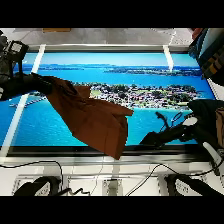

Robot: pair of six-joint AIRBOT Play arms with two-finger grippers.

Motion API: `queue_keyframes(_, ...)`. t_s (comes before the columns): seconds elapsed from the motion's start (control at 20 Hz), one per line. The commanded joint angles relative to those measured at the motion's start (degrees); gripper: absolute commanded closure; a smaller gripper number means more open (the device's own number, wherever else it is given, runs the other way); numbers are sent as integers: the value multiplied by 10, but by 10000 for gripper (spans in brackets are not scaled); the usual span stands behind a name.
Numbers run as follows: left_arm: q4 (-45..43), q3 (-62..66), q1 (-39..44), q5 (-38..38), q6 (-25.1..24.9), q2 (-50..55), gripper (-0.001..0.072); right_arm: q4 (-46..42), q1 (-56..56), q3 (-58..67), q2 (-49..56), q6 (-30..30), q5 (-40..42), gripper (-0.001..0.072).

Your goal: Fold the clothes and pants, and hang the long-sleeved shirts on hangers.

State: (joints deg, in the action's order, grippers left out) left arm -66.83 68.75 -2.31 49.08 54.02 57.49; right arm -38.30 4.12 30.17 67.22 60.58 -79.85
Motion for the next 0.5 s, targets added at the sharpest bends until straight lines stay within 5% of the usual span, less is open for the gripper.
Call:
queue_keyframes(0.0,-2,-5,-2,2,0,-2,689,23,-108,-28,0,90,82,268)
queue_keyframes(0.45,-2,-8,-2,2,0,-2,689,23,-309,-28,1,356,274,268)
